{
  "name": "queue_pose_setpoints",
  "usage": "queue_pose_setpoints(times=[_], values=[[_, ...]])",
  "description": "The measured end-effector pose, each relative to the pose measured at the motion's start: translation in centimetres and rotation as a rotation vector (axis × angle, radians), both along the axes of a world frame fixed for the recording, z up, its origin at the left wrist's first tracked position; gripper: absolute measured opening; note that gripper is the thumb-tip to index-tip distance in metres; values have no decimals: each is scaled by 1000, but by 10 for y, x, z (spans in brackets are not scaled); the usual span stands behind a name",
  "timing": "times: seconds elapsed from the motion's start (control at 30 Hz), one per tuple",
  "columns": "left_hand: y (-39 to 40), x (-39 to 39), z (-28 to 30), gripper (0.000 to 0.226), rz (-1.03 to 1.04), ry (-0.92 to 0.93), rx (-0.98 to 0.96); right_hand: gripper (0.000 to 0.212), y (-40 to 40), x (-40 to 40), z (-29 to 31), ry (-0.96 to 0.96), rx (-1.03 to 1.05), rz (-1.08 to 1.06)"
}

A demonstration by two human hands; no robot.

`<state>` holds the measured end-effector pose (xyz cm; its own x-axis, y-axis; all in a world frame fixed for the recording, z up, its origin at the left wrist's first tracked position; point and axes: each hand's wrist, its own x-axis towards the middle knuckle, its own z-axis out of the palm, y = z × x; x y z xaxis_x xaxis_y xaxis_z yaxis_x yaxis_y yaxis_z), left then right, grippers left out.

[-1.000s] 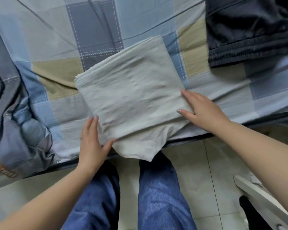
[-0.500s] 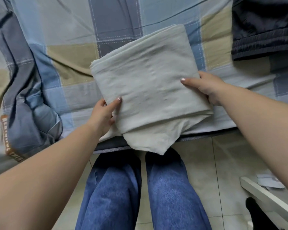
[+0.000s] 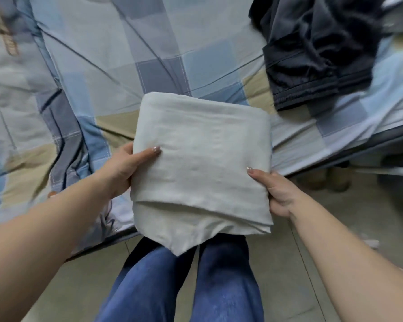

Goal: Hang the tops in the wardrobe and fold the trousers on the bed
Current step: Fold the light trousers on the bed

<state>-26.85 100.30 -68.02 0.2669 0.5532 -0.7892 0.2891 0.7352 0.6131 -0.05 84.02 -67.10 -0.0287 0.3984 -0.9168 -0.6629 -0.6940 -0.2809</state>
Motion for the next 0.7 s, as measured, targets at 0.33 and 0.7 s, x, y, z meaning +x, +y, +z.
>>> queue_pose_setpoints(times=[0.33,0.7], values=[[-14,57,198,40,-454,-255,55,40,-122,-25,201,-172,73,-432],[-128,163,352,52,-826,-398,155,36,-288,-40,348,-402,223,-833]])
